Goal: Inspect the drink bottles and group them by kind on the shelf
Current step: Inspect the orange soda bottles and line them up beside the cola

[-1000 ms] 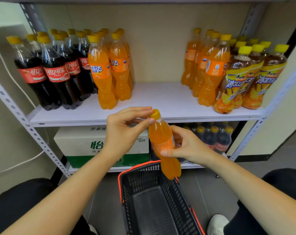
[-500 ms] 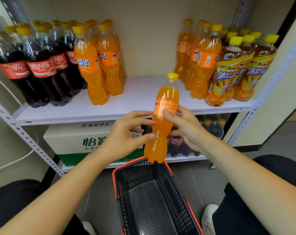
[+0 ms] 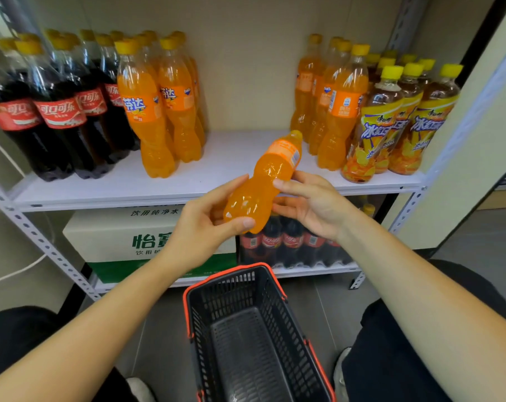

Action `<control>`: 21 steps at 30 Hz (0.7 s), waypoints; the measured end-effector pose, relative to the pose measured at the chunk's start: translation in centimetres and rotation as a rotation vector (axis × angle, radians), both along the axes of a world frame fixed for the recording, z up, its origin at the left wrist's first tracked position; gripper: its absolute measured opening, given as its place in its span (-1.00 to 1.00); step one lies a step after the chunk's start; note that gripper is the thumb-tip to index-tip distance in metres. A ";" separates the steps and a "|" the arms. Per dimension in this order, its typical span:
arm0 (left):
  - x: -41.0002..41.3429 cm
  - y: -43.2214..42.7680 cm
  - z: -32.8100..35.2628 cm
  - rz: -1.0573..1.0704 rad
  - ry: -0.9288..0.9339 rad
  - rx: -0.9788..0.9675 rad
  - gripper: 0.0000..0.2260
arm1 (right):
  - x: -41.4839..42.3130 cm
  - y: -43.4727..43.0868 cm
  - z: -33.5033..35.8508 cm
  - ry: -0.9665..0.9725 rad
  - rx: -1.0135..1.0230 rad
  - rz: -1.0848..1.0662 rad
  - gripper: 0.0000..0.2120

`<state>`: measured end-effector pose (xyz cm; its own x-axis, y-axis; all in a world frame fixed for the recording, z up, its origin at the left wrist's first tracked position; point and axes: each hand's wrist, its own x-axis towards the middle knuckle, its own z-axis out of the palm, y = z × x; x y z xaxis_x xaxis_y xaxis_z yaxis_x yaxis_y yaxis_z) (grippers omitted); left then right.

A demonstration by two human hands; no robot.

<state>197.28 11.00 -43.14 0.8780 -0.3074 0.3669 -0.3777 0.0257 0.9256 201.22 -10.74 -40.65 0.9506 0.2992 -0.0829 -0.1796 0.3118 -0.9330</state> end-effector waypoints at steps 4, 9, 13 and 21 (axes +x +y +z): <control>0.1 -0.1 0.4 0.049 0.024 -0.010 -0.54 | -0.4 1.1 -0.7 0.067 0.047 -0.012 -0.49; 0.0 -0.1 0.6 0.101 0.095 -0.064 -0.63 | -0.3 1.7 -1.2 0.105 0.104 -0.027 -0.52; 0.1 -0.1 0.7 0.094 0.158 -0.096 -0.62 | -0.2 1.9 -1.6 0.119 0.115 -0.036 -0.54; -0.2 0.8 1.2 -0.029 0.041 -0.024 -0.38 | 0.3 2.0 -1.4 0.139 0.212 -0.003 -0.41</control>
<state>197.06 11.78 -41.98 0.8833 -0.3246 0.3382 -0.3382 0.0581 0.9393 201.52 -8.74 -42.08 0.9354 0.3207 -0.1487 -0.3002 0.4989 -0.8130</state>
